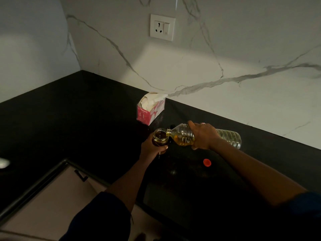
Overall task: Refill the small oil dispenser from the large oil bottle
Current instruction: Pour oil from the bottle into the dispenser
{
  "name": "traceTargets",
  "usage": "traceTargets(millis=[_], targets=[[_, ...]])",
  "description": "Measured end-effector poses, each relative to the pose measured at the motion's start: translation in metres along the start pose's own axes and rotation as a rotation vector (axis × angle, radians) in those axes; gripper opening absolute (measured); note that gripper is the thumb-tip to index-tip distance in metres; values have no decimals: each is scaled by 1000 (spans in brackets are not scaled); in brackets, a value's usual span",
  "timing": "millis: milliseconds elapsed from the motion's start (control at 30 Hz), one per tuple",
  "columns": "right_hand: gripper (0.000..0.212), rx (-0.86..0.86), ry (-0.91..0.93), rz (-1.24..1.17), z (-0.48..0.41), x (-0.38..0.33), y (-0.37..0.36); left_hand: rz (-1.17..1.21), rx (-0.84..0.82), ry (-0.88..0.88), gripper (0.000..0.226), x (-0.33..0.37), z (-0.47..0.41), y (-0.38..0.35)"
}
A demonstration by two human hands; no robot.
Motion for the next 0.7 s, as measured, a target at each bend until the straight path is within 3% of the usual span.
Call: traceTargets(millis=[567, 700], targets=[[92, -12, -40, -4, 8, 9, -3, -10, -1, 10, 76, 4, 7, 1], [89, 74, -141, -194, 10, 26, 4, -17, 11, 29, 78, 3, 6, 1]])
Point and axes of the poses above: each hand's wrist, its own z-axis away from the middle knuckle, its own y-axis out of the back of the hand, x = y × z, the point moved 5 cm from there along -z, towards the middle knuckle, and after that the axes turned 1 degree about -z, right-handed, at the moved point
